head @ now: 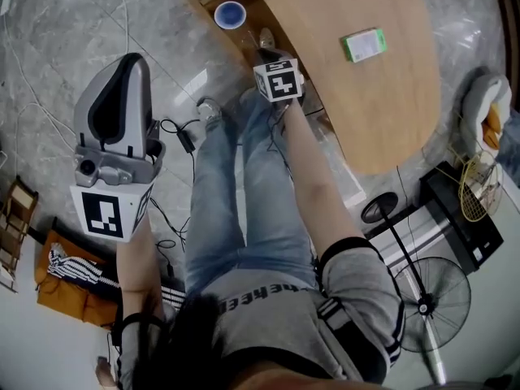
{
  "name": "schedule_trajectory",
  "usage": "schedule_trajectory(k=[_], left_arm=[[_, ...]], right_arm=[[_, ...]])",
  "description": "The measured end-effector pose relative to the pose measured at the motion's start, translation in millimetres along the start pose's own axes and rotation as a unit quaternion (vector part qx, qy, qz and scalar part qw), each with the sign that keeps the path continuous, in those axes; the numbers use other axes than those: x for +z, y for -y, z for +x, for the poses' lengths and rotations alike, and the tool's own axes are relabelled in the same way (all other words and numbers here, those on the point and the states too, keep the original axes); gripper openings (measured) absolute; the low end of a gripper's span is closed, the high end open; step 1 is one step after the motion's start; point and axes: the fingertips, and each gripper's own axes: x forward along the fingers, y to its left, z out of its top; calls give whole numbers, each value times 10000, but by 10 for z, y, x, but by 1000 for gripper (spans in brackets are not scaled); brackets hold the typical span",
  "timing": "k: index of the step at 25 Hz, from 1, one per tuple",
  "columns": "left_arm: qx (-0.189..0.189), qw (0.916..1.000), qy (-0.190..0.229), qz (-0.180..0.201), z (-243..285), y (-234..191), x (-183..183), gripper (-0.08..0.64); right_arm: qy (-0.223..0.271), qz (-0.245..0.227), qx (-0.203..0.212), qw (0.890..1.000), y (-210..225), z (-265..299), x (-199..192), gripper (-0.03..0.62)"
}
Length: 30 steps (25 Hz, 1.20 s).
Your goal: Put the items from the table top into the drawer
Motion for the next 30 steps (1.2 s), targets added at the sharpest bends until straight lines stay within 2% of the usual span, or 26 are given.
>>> schedule_trajectory(k=[11,19,26,30], left_arm=[[194,9996,-184,-34,-153,-202,-203,11],[366,9993,-119,-19,-122,-277,-157,11],[351,9994,-51,40,-132,-213,-39,11],[241,9997,-30,52,-205,-156,-2,11]], right_arm=[[-607,-164,1,9980,-16,280,-67,24],[-728,-214,-10,9971,-24,341,-90,33],[-586,-80,1,9982,-7,209,-61,63],[-290,32,-67,9996,9,36,-3,5]])
